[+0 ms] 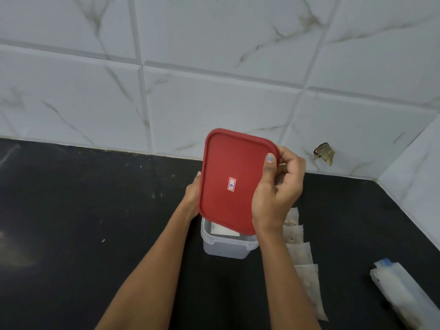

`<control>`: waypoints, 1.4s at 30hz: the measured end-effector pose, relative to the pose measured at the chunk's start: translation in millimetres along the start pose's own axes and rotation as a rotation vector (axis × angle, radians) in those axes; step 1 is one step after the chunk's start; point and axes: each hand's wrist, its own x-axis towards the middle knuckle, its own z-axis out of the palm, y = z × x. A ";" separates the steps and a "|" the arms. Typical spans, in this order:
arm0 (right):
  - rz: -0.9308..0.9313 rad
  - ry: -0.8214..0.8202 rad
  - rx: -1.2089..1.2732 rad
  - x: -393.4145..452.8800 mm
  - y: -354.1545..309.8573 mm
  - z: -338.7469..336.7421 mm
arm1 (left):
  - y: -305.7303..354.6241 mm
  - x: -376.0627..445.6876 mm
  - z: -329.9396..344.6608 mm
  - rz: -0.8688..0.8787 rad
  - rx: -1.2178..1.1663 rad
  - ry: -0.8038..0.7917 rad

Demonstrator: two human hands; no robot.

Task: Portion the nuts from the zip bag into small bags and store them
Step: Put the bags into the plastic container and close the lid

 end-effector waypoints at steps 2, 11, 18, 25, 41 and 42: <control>-0.047 -0.065 0.052 -1.0 -17.0 3.8 | 8.9 8.0 -19.9 0.054 0.039 -0.012; -0.210 -0.579 0.145 -52.1 -24.2 12.5 | 52.2 -81.1 -108.9 0.122 -0.070 -0.019; -0.366 -0.741 -0.154 -117.2 16.3 8.2 | 32.0 -87.5 -147.8 0.042 0.185 0.165; -0.426 -0.925 -0.435 -150.5 40.0 10.1 | 2.0 -77.7 -150.7 0.071 0.217 0.422; -0.176 -1.195 -0.416 -130.8 14.9 -15.4 | -18.3 -105.9 -87.5 0.246 0.451 0.756; -0.151 -1.124 -0.381 -117.5 7.5 -24.4 | -16.1 -109.6 -71.8 0.325 0.442 0.786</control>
